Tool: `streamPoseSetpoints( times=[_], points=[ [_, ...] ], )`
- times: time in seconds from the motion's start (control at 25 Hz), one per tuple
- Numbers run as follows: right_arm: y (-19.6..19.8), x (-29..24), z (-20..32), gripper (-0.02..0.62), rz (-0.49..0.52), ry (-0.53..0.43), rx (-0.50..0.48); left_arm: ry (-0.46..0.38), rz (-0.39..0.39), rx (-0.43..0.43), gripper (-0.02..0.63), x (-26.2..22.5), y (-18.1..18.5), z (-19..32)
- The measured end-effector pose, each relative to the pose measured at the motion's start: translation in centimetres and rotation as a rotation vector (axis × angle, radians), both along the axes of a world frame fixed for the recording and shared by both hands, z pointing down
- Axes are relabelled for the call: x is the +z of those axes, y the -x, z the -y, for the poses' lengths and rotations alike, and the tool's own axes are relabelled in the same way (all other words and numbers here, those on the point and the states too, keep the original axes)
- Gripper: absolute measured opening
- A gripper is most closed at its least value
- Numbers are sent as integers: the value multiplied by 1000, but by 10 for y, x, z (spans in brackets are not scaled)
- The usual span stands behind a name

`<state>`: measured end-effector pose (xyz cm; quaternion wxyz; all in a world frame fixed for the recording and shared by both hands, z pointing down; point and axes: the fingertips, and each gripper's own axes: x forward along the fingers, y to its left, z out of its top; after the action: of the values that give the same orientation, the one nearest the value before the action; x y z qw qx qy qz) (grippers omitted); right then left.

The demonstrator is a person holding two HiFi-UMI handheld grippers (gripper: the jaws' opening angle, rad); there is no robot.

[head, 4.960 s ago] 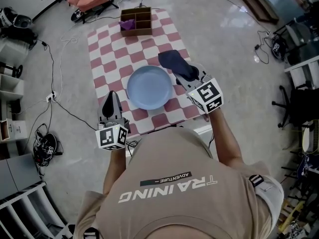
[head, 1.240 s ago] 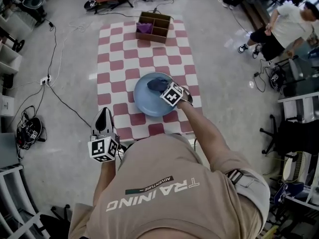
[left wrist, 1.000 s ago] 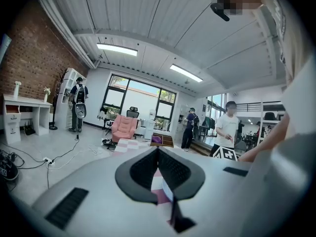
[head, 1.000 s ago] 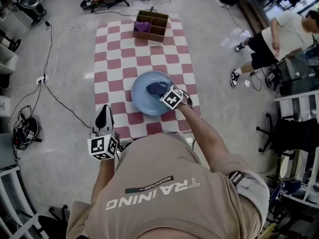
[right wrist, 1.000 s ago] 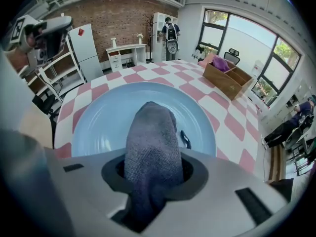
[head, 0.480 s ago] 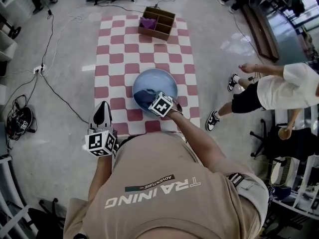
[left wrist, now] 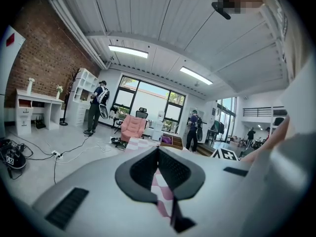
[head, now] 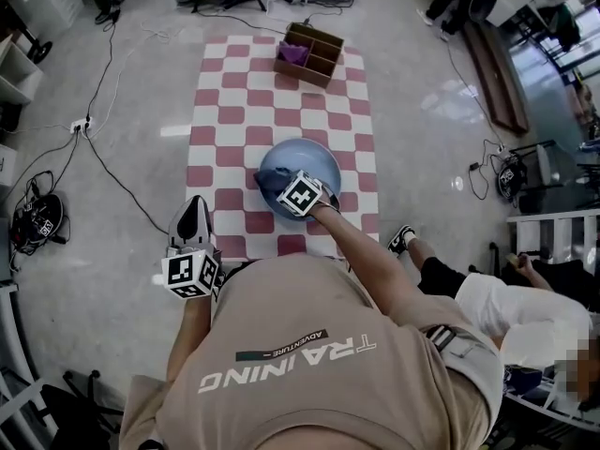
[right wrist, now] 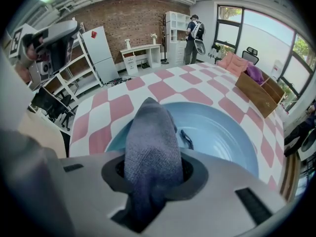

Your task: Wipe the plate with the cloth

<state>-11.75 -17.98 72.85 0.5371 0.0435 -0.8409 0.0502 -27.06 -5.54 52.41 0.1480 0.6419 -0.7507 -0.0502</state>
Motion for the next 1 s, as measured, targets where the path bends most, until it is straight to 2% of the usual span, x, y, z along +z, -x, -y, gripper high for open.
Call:
streamPoseSetpoints(
  times=[0.28, 0.44, 0.56, 0.64, 0.8, 1.0],
  points=[
    [7, -37, 14, 127, 69, -62, -22, -4, -9, 1, 15, 3, 0, 5],
    [30, -53, 1, 127, 142, -56, -151, -12, -8, 7, 14, 3, -3, 9],
    [43, -39, -4, 127, 86, -102, -256, -15, 2, -2, 14, -3, -2, 6],
    [50, -28, 0, 127, 53, -122, -285, -11, 9, -20, 15, -6, 1, 0],
    [56, -22, 23, 127, 38, -136, -259, 5, 18, -69, 15, -7, 10, -17],
    [49, -24, 66, 127, 22, -169, -181, 22, 14, -108, 14, -3, 12, -28]
  ],
)
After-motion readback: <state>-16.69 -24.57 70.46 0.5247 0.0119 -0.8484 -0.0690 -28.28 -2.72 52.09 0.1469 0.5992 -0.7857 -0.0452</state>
